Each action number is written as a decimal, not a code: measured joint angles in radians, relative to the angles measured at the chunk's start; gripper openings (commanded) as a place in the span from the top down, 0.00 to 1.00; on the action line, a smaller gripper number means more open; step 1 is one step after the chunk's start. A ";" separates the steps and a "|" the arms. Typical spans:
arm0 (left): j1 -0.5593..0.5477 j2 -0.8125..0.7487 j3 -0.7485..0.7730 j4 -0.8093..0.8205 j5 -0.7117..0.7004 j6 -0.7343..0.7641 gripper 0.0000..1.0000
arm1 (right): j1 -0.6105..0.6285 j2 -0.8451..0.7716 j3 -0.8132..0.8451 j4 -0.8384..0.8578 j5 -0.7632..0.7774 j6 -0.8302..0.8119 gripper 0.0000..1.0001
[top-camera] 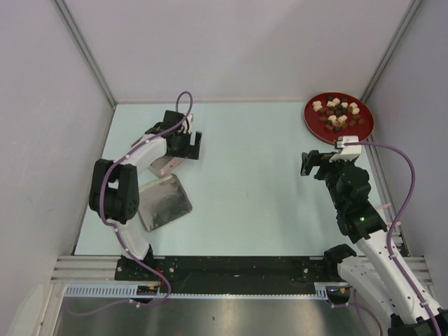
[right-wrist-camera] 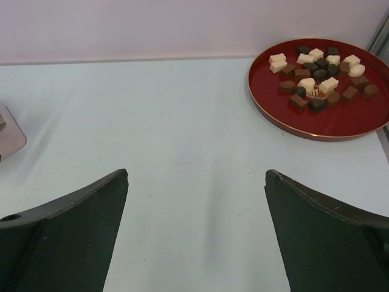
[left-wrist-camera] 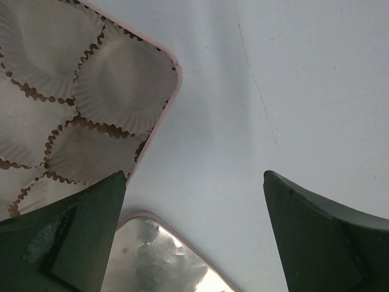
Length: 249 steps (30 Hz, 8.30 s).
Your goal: Pack the chocolate
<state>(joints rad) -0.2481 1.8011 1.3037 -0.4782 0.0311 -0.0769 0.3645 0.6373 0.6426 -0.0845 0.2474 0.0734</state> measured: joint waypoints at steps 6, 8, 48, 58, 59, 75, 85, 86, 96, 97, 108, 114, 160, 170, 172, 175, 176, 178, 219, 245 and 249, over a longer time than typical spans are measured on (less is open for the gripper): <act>-0.069 0.019 0.023 -0.003 -0.002 -0.003 0.00 | 0.005 -0.005 -0.001 0.000 0.000 0.000 0.00; -0.107 0.031 0.038 -0.003 -0.001 -0.012 0.00 | 0.006 -0.009 -0.001 0.000 0.000 0.000 0.00; -0.424 -0.628 -0.296 0.067 0.066 -0.214 0.00 | -0.124 0.610 0.269 -0.004 -0.037 0.065 0.00; -0.282 -0.955 -0.540 0.088 -0.137 -0.151 0.00 | -0.288 1.044 0.584 -0.022 -0.135 0.025 0.00; -0.280 -0.972 -0.566 0.096 -0.163 -0.146 0.00 | -0.302 1.084 0.609 -0.023 -0.162 0.021 0.00; -0.227 -1.033 -0.672 0.185 -0.415 -0.078 0.00 | -0.442 1.636 1.155 -0.195 -0.433 -0.086 0.00; -0.220 -1.035 -0.669 0.182 -0.426 -0.048 0.00 | -0.406 1.660 1.177 -0.311 -0.518 -0.156 0.00; -0.220 -1.037 -0.667 0.180 -0.425 -0.042 0.00 | -0.398 1.653 1.164 -0.307 -0.513 -0.166 0.00; -0.219 -1.103 -0.647 0.217 -0.419 0.024 0.00 | -0.222 1.451 0.869 -0.303 -0.491 -0.174 0.00; -0.219 -1.110 -0.648 0.220 -0.417 0.025 0.00 | -0.189 1.432 0.844 -0.307 -0.491 -0.168 0.00; -0.219 -1.189 -0.660 0.231 -0.412 0.027 0.00 | 0.103 1.287 0.665 -0.366 -0.457 -0.103 0.00; -0.219 -1.207 -0.670 0.231 -0.412 0.030 0.00 | 0.160 1.226 0.589 -0.377 -0.432 -0.068 0.00; -0.327 -1.246 -0.687 0.239 -0.448 0.041 0.00 | -0.629 0.527 0.235 -0.753 0.164 0.747 0.22; -0.339 -1.211 -0.695 0.253 -0.449 0.051 0.00 | -0.877 0.586 0.154 -0.631 0.118 0.761 0.41; -0.339 -1.204 -0.695 0.253 -0.449 0.051 0.00 | -0.892 0.610 0.138 -0.598 0.103 0.761 0.46; -0.339 -1.192 -0.695 0.253 -0.449 0.051 0.00 | -0.900 0.639 0.115 -0.555 0.082 0.759 0.51; -0.339 -1.188 -0.695 0.253 -0.449 0.051 0.00 | -0.901 0.651 0.108 -0.539 0.075 0.759 0.51; -0.339 -1.181 -0.696 0.253 -0.449 0.051 0.00 | -0.904 0.676 0.095 -0.513 0.058 0.760 0.56; -0.343 -1.038 -0.660 0.257 -0.301 -0.098 0.00 | 0.022 0.621 0.246 -0.243 0.014 0.192 1.00; -0.305 -0.760 -0.686 0.616 0.018 -0.718 0.07 | 0.464 0.785 0.385 -0.145 -0.345 -0.100 1.00; -0.305 -0.716 -0.717 0.695 0.061 -0.780 0.13 | 0.464 0.793 0.385 -0.119 -0.362 -0.091 1.00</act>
<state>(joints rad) -0.5533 1.0847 0.5865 0.2165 0.0921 -0.8570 0.8284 1.4307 1.0279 -0.2039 -0.1143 -0.0177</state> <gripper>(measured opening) 0.898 0.012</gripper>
